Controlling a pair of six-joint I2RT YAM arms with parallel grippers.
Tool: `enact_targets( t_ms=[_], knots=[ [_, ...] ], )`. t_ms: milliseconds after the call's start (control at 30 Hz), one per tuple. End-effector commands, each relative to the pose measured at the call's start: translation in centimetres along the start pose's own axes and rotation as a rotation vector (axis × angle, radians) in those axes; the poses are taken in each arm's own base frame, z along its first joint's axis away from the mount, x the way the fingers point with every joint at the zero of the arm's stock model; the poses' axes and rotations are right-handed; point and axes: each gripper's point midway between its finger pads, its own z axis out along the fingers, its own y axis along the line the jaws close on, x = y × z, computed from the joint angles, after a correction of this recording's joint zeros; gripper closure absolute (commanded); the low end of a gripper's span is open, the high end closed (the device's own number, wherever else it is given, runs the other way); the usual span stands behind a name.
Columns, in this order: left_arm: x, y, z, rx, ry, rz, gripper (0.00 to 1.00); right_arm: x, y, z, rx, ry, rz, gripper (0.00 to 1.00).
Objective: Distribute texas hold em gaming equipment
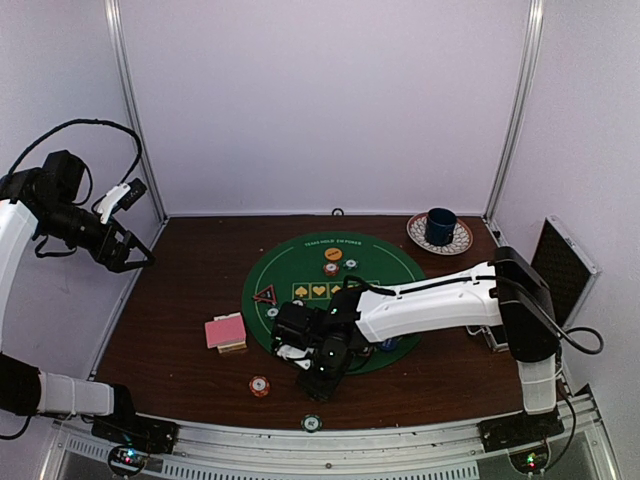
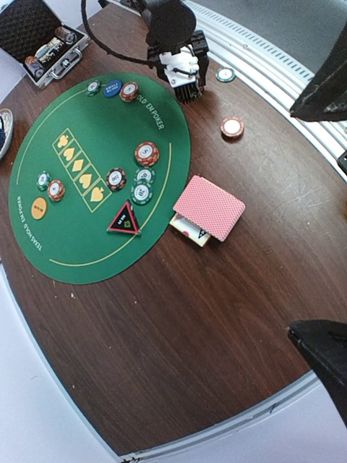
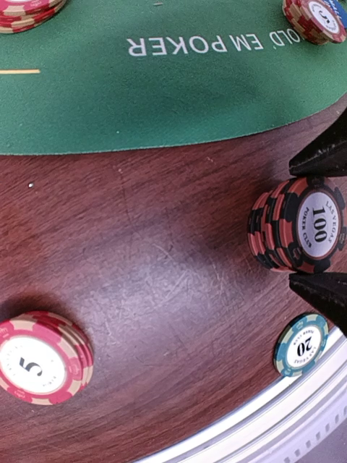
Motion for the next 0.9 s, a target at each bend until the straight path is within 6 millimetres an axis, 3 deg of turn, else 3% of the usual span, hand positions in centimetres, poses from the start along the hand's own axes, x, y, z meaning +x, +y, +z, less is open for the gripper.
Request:
enact_targets(
  t_ms=[0,300,400,600,867],
  knots=[
    [0.0,-0.4,-0.4,0.002,-0.014,0.006,0.02,-0.8,0.4,-1.5,0.000,-0.037,-0.017,0.56],
    [-0.1,-0.3,-0.5,-0.005,-0.013,0.007,0.02,-0.2,0.1,-0.9,0.017,-0.013,-0.022,0.54],
    [0.0,-0.3,-0.5,-0.005,-0.011,0.007,0.03,-0.4,0.1,-1.3,0.017,-0.022,-0.023,0.60],
    [-0.1,-0.3,-0.6,-0.008,-0.013,0.007,0.02,-1.4,-0.4,-3.5,0.047,-0.064,-0.021,0.82],
    [-0.1,-0.2,-0.5,-0.012,-0.009,0.007,0.03,-3.4,-3.5,-8.2,0.116,-0.146,0.025,0.86]
  ],
)
